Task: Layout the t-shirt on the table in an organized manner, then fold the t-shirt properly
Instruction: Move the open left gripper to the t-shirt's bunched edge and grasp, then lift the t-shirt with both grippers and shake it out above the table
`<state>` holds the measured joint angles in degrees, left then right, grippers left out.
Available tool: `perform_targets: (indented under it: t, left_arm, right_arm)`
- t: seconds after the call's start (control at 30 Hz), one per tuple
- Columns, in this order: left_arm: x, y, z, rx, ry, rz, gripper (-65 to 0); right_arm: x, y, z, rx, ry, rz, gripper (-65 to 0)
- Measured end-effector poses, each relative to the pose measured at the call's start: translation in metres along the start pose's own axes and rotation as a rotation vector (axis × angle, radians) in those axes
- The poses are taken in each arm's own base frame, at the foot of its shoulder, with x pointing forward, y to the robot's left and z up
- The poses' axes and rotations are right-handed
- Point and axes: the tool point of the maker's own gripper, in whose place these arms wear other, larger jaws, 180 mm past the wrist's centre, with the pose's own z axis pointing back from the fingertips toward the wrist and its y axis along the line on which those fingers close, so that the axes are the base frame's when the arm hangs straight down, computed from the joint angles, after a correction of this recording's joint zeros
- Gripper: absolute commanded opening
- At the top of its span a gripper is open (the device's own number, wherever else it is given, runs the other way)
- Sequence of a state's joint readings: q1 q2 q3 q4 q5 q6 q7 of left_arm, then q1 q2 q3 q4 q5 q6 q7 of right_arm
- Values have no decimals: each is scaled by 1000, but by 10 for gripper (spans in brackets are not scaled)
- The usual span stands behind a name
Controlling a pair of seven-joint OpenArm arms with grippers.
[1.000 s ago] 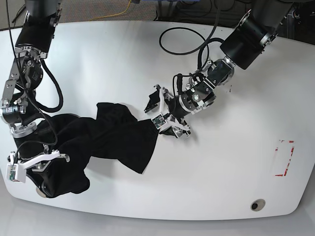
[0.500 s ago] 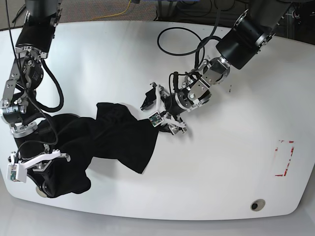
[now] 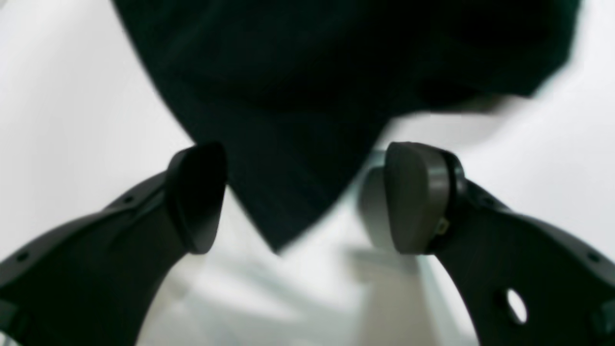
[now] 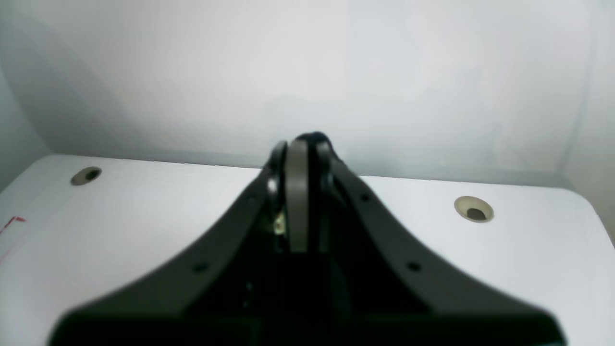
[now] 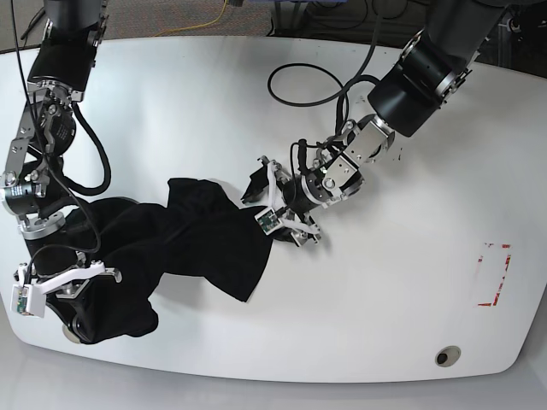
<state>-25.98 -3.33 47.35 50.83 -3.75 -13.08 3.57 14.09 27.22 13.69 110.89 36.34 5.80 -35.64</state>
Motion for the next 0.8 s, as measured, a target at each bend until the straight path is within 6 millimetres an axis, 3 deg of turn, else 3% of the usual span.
perform_targets:
  t: [0.23,0.3,0.6,0.67,0.8]
  left_arm:
    - [0,9,-8,14,-3,12,-196]
    - [-1,9,-8,15,-18,21,-237]
    - [-1,4,-10,6,-9,17,-611]
    - [-1,3,-10,6,-7,16,-650]
    - [-3,9,-10,36,0,13,-650]
  right_arm:
    - [0,1,0,4,-1,0,-650]
    - [0,1,0,3,0,0,-650]
    - [0,1,0,4,0,-1,-650]
    - [0,1,0,3,0,0,-650]
    - [0,1,0,4,0,0,-650]
